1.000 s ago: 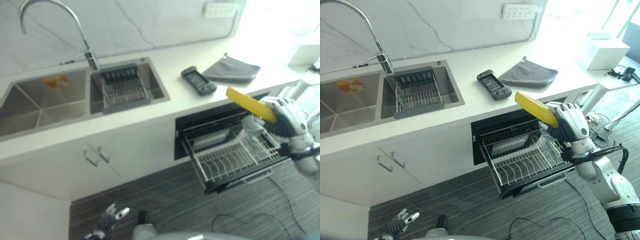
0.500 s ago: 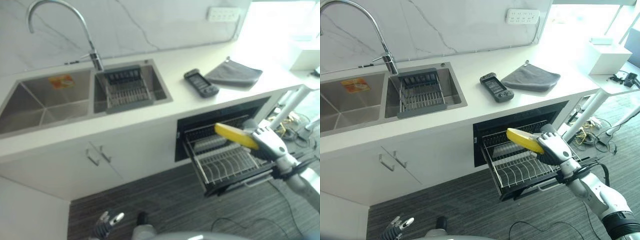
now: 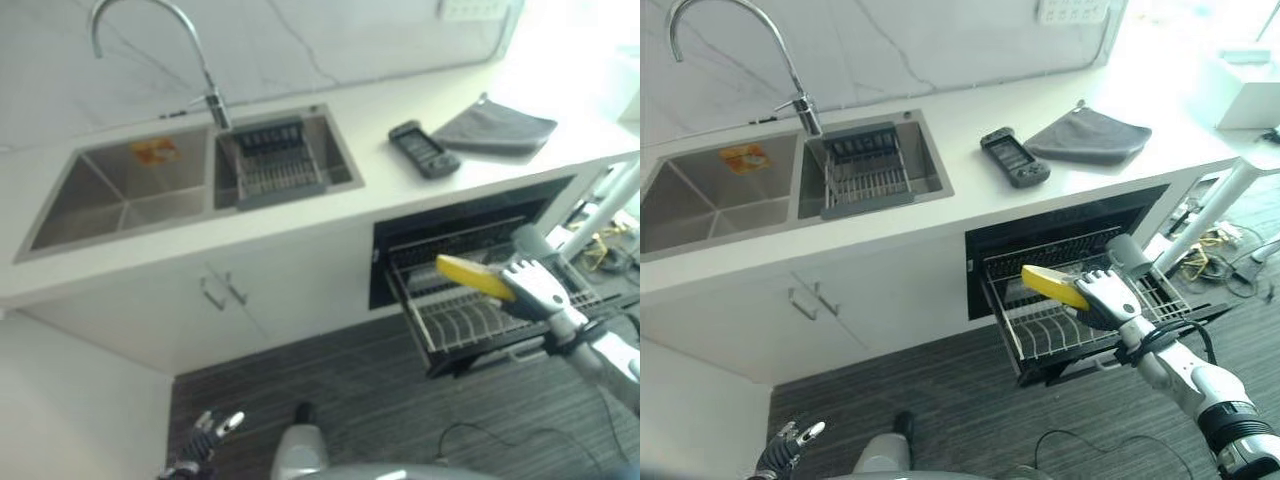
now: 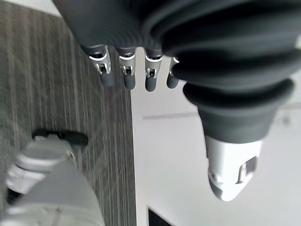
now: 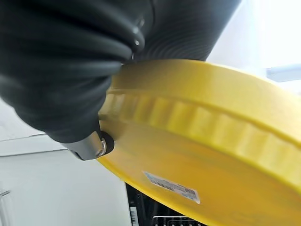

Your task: Place the dishes in the dishwasher.

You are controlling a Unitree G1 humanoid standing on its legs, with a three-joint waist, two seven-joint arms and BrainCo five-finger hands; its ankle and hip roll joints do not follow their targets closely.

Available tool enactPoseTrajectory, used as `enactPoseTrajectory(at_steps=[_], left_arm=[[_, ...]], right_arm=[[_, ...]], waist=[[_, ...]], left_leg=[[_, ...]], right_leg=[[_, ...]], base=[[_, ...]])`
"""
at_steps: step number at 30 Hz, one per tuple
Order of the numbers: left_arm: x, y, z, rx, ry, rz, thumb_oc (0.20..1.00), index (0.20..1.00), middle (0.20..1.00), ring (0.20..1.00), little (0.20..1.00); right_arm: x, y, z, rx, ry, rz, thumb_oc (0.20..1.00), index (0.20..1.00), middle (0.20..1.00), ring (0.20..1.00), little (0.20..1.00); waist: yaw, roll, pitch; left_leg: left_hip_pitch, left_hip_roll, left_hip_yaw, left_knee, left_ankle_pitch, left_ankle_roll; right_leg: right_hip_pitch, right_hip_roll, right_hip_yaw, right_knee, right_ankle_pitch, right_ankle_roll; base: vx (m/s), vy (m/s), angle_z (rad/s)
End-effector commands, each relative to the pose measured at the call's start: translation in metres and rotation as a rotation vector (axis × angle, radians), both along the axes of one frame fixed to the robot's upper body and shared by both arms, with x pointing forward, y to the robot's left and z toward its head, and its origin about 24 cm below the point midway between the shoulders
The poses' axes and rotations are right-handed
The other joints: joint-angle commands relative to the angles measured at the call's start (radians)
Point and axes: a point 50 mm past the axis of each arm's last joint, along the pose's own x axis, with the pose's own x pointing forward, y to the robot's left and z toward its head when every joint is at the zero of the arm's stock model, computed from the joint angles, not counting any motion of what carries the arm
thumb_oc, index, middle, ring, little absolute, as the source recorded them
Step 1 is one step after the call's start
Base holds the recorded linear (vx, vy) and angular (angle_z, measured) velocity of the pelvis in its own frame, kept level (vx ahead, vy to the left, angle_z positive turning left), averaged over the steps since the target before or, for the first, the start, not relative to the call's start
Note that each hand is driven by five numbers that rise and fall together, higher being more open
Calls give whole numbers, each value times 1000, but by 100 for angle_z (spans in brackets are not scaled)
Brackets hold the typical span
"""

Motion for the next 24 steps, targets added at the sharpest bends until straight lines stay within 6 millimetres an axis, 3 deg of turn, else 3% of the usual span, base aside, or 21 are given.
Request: enactPoseTrajectory(at_steps=[1, 14, 24], left_arm=[[14, 22, 16, 78, -57, -27, 1000, 1000, 1000, 1000, 1000], [9, 31, 20, 112, -23, -39, 1000, 1000, 1000, 1000, 1000], [16, 33, 24, 136, -57, -19, 1000, 1000, 1000, 1000, 1000]], right_arm=[[31, 6, 43, 38, -222, -8, 200, 200, 200, 200, 200], [50, -24, 40, -93, -114, -186, 200, 200, 200, 200, 200], [59, -30, 42, -152, -79, -230, 200, 200, 200, 200, 200]], waist=[[38, -43, 23], [80, -28, 60], [91, -13, 94]], left_leg=[[31, 71, -91, 194, -149, -36], [36, 68, -99, 206, -142, -32], [-18, 71, -111, 242, -135, -31]], right_leg=[[-51, -40, 30, 12, 91, 3], [-63, -55, 9, 57, 96, 15], [-126, -75, 21, 126, 93, 12]], base=[[57, -2, 5], [49, -19, 6], [-6, -2, 1]])
